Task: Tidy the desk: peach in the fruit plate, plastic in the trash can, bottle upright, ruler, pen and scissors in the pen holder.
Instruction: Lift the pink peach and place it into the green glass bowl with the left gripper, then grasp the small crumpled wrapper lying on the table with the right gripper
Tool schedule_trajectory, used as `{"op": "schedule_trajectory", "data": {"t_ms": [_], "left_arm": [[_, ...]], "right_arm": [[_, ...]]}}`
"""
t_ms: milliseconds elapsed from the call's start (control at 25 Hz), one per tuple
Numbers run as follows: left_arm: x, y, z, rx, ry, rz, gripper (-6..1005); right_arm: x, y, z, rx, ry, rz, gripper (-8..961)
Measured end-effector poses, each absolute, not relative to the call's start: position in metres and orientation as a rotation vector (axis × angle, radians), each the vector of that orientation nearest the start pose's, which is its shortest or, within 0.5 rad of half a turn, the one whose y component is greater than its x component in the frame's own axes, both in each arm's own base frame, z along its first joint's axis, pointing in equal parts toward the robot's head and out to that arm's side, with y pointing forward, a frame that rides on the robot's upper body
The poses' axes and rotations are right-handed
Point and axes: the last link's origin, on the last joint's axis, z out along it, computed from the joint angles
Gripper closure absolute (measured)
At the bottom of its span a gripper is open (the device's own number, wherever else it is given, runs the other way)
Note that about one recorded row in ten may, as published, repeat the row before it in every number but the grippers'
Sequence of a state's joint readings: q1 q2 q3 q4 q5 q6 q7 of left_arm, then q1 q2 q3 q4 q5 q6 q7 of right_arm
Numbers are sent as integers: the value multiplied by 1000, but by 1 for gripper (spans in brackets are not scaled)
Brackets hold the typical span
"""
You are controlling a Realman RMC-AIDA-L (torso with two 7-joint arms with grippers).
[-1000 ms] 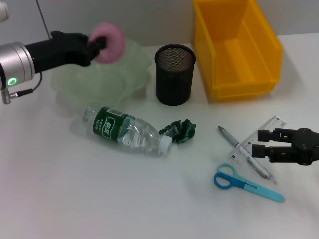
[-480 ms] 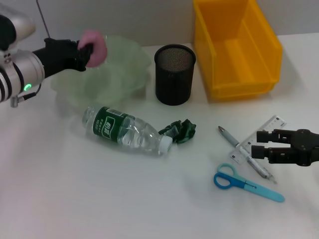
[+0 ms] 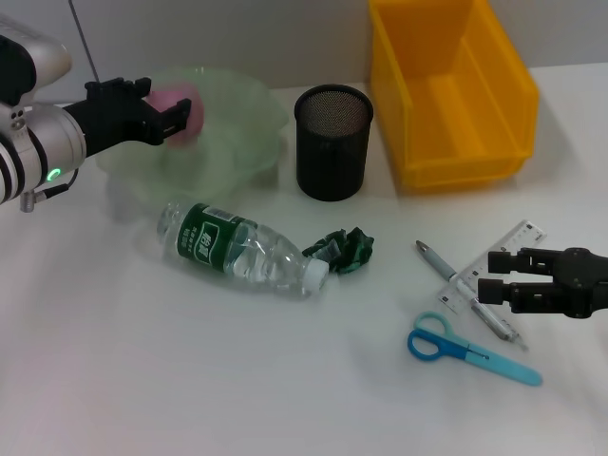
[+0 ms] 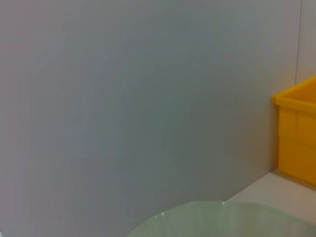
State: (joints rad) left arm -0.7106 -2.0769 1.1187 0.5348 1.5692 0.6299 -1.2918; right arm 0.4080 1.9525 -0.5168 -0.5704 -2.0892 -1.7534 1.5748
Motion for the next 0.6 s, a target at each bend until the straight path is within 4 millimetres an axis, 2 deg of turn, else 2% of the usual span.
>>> {"op": "schedule_trajectory", "data": {"t_ms": [240, 480, 600], "left_arm": [[-233, 447, -23, -2228, -543, -357, 290], [-226, 446, -19, -2239, -612, -454, 184], [-219, 440, -15, -2278, -660, -556, 184]], "right_arm": [[323, 278, 49, -2620, 1120, 785, 121], [324, 279, 49, -2610, 1122, 785, 121], [324, 279, 49, -2604, 1121, 787, 121]]}}
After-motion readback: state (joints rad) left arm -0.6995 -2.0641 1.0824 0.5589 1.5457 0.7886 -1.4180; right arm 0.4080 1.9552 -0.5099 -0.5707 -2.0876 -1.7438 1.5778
